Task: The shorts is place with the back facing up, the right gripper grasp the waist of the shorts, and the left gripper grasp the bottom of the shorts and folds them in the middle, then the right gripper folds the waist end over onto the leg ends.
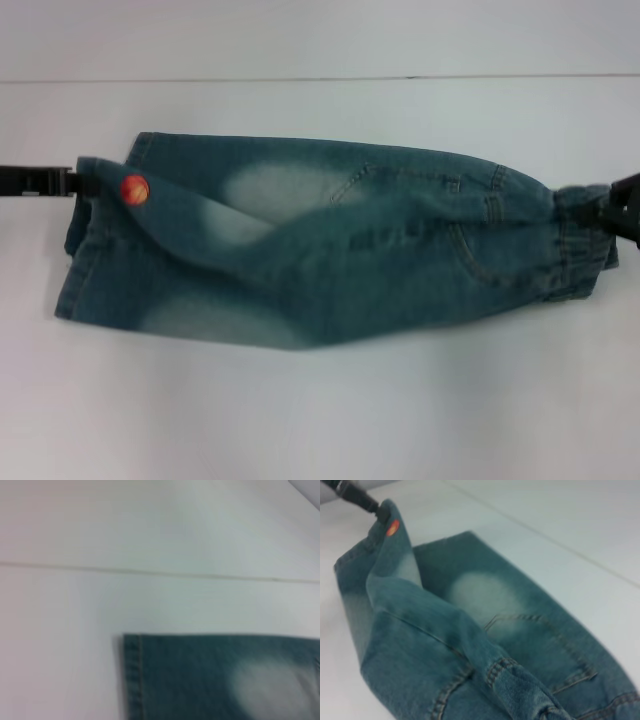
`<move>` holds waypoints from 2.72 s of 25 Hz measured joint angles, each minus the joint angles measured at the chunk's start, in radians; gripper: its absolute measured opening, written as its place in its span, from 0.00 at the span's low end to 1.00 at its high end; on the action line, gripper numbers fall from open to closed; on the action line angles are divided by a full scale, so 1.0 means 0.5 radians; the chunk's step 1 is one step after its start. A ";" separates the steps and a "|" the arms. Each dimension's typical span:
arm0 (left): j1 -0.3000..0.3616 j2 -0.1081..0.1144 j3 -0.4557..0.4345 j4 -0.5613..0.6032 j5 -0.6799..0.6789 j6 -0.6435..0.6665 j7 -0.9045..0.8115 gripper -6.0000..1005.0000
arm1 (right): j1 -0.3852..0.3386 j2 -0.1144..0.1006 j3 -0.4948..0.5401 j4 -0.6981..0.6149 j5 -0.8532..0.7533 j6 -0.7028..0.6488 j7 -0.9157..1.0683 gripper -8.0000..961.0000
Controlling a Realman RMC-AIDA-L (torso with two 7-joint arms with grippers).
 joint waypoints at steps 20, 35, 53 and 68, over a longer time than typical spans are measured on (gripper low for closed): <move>-0.124 -0.083 0.008 -0.113 -0.029 -0.444 0.013 0.03 | 0.025 0.011 0.008 0.088 0.077 0.496 -0.032 0.09; -0.237 -0.112 0.116 -0.309 -0.012 -0.853 0.009 0.04 | 0.160 -0.046 -0.015 0.378 0.047 0.840 0.052 0.10; -0.251 -0.122 0.388 -0.306 -0.010 -0.858 -0.013 0.46 | 0.161 -0.041 -0.081 0.282 -0.071 0.873 0.139 0.62; -0.303 -0.110 0.526 -0.319 -0.001 -0.658 -0.010 0.92 | 0.156 -0.031 -0.127 0.307 -0.100 0.868 0.165 0.95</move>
